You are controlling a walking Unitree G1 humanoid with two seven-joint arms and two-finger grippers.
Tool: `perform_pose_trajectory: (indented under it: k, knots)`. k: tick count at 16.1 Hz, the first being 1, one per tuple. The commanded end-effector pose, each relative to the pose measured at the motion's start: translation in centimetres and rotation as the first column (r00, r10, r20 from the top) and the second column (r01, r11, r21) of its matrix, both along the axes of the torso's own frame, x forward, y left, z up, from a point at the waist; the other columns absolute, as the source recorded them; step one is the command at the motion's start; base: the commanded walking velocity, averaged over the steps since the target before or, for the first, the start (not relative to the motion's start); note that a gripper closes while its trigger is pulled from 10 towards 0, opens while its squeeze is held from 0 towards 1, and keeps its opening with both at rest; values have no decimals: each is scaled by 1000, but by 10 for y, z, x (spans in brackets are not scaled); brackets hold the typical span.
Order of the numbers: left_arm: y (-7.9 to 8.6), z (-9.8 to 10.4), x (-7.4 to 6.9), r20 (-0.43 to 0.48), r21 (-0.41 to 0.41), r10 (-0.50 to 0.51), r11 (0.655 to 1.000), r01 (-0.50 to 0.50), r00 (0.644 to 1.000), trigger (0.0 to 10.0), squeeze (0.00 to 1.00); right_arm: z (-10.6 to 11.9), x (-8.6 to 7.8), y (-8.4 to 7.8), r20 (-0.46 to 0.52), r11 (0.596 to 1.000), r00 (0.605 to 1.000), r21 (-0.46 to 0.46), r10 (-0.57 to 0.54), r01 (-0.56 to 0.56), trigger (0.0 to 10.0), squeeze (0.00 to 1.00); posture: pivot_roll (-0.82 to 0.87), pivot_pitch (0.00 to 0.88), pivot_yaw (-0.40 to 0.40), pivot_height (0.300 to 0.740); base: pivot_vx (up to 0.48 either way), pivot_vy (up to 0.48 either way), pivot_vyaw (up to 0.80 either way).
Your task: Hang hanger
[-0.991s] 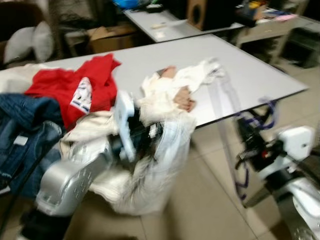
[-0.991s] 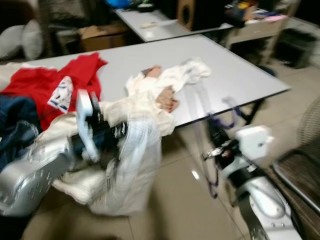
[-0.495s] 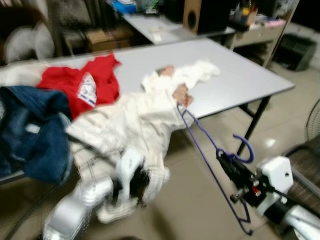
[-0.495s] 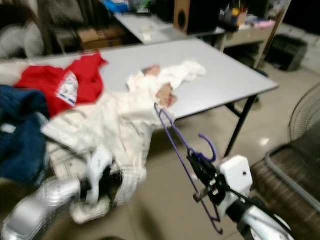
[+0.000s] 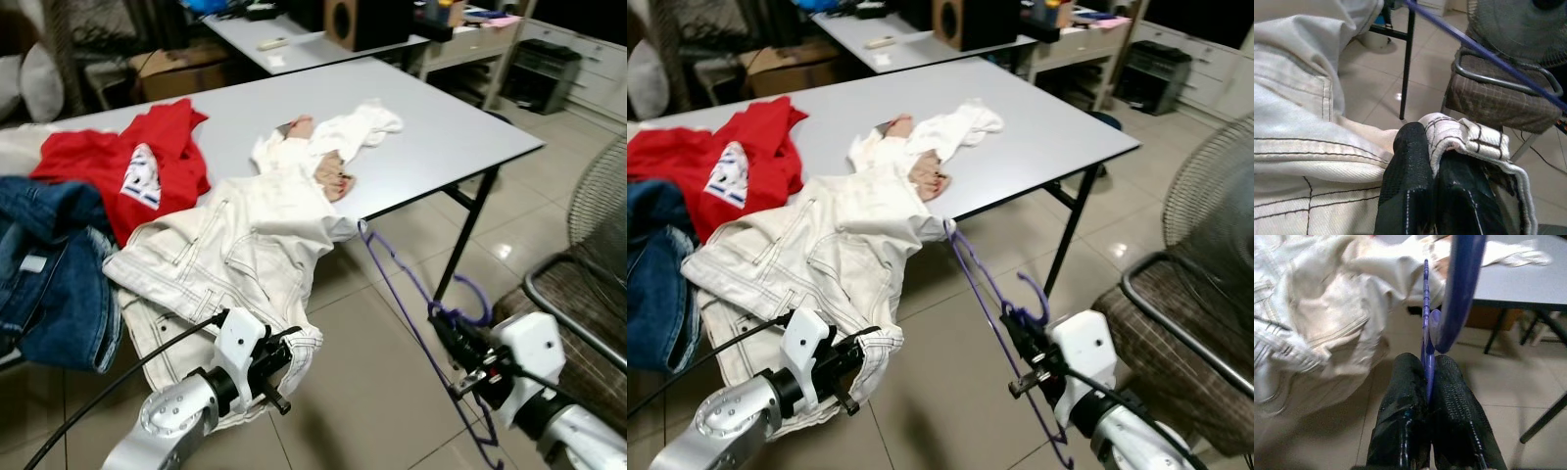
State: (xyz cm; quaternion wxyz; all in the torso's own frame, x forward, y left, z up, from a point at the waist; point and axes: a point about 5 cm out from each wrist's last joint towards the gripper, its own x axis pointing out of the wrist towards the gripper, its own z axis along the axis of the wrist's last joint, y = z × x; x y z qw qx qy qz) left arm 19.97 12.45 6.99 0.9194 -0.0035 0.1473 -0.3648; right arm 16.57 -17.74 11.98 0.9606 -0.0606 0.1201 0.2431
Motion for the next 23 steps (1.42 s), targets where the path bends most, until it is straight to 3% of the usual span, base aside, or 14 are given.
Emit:
perform_pose_trajectory:
  k: [1, 4, 10, 12, 17, 20, 22, 23]
  knots:
    - [0, 5, -3, 31, 2, 13, 1000, -13, 999, 10000, 0, 2, -2, 3, 13, 1000, 1000, -14, 24, -24, 10000, 0, -54, 0, -9, 740, 0, -480, 494]
    - [-2, 5, -11, 18, -5, 13, 1000, -13, 1000, 10000, 0, 2, -5, 6, 5, 998, 998, -25, 55, -55, 10000, 0, -43, 0, -13, 740, 0, -480, 800]
    - [-2, 8, -12, 21, -35, 33, 999, -32, 999, 10000, 0, 2, -6, 6, 2, 997, 997, -26, 74, -74, 10000, 0, -42, 0, -13, 740, 0, -480, 800]
    - [-2, 5, -18, -66, -77, 47, 996, -52, 997, 10000, 0, 2, -10, 8, -12, 994, 994, -11, 108, -109, 10000, 0, -34, 0, -22, 740, 0, 480, 700]
    - [9, 0, -24, -74, -3, 31, 1000, -31, 997, 10000, 0, -15, -20, 9, -135, 988, 978, 3, 156, -157, 10000, 0, -28, 0, -17, 740, 0, 480, 0]
    - [14, 0, -24, -103, 7, -3, 1000, 3, 995, 10000, 0, -28, -25, 7, -190, 988, 970, -6, 151, -155, 10000, 0, -22, 0, 1, 740, 0, 0, 0]
    - [19, -8, -28, -158, 50, -24, 998, 32, 987, 10000, 0, -35, -26, 4, -223, 991, 966, -4, 131, -136, 10000, 0, -19, 0, 5, 740, 0, 0, 0]
    - [23, -18, -24, -174, 96, 15, 995, 2, 985, 10000, 0, -47, -25, 3, -268, 991, 956, -31, 120, -133, 10000, 0, -17, 0, 10, 740, 0, 0, 0]
